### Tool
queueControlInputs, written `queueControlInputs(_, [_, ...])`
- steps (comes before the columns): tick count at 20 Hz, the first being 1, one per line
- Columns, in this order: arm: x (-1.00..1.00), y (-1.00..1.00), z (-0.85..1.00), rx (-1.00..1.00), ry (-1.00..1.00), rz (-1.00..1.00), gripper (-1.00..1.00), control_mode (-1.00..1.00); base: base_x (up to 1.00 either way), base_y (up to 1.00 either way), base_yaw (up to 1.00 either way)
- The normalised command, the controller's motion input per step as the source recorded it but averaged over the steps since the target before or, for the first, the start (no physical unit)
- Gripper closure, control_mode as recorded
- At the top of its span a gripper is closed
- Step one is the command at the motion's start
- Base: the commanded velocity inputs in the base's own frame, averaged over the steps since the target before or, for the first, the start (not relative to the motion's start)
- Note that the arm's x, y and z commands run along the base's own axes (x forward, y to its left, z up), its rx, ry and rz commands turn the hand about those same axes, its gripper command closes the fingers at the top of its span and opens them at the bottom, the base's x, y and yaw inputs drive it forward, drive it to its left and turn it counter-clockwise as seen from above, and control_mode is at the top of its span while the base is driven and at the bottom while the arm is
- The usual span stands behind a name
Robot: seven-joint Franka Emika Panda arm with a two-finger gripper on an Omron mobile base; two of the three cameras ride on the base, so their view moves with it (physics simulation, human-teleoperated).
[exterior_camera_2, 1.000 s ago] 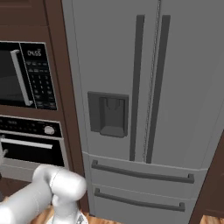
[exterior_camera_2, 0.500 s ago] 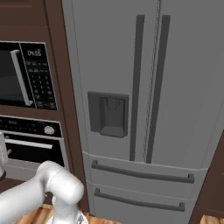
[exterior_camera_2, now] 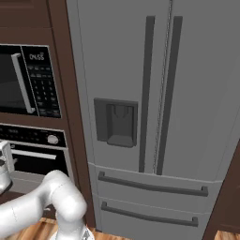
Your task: Take the fish from the oven and place it on the plate on the counter.
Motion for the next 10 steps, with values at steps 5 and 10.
queueControlInputs(5, [0.44, 0.2, -0.37, 0.01, 0.0, 0.0, -1.0, -1.0, 0.0, 0.0, 0.0])
queueControlInputs(10, [0.28, 0.21, -0.28, 0.0, 0.0, 0.0, -1.0, -1.0, 0.0, 0.0, 0.0])
